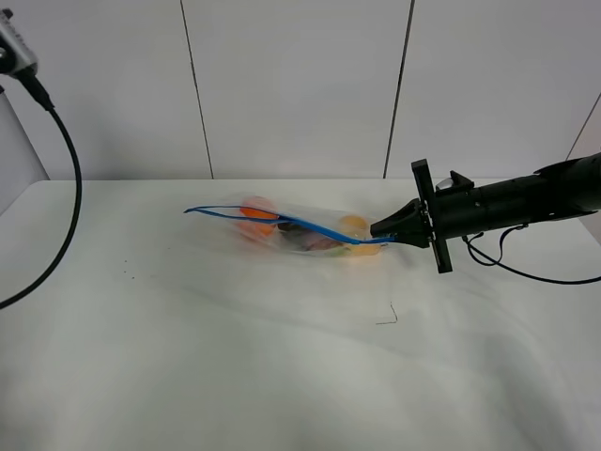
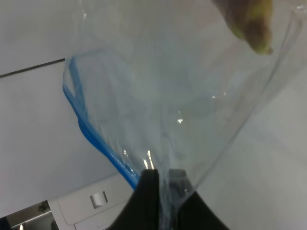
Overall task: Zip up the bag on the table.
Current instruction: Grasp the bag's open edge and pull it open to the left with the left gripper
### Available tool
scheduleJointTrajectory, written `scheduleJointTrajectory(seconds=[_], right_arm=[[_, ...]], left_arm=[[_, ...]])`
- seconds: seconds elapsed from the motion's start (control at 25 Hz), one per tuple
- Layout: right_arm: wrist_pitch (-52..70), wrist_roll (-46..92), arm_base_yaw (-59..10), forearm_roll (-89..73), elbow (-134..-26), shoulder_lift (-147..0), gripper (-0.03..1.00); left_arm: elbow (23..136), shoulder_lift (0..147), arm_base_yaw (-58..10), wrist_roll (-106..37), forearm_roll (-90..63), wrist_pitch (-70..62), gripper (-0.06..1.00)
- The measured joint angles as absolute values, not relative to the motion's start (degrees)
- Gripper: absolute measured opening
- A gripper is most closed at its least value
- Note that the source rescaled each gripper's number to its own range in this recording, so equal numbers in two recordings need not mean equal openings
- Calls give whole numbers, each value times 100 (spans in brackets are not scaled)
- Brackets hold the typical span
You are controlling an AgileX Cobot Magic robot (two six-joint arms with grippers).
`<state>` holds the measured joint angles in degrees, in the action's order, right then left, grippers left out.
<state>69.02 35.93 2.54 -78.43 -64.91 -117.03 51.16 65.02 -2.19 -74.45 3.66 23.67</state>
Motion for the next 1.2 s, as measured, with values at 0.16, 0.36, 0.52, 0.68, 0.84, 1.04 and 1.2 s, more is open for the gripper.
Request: scheduleJointTrajectory(seconds=[0.16,0.36,0.52,0.68,0.84,1.04,1.2], right_arm=[[6902,3593,254,-7829,-6491,-11703,0],[6902,3593,254,-7827,-6491,-11703,0],[6902,3593,254,-7827,-6491,-11703,0],[6902,3593,254,-7827,-6491,-11703,0],[6902,3593,254,-7827,-6491,-11703,0],[6902,3593,254,-7823,-6491,-11703,0],[6902,3593,254,-7821,-6491,-11703,0]], left_arm=[[5116,7109,-542,-7713,1069,3787,100],[5116,7743,-1303,-7667,1895,4141,100],[5046,8127,-2045,-7411,2029,4152,100],[4587,8358,-2678,-6914,2071,4167,100],[3949,8529,-3116,-6393,2132,4177,100],[3618,8820,-3397,-5493,2241,4299,100],[3607,9300,-3397,-5101,2253,4870,100]])
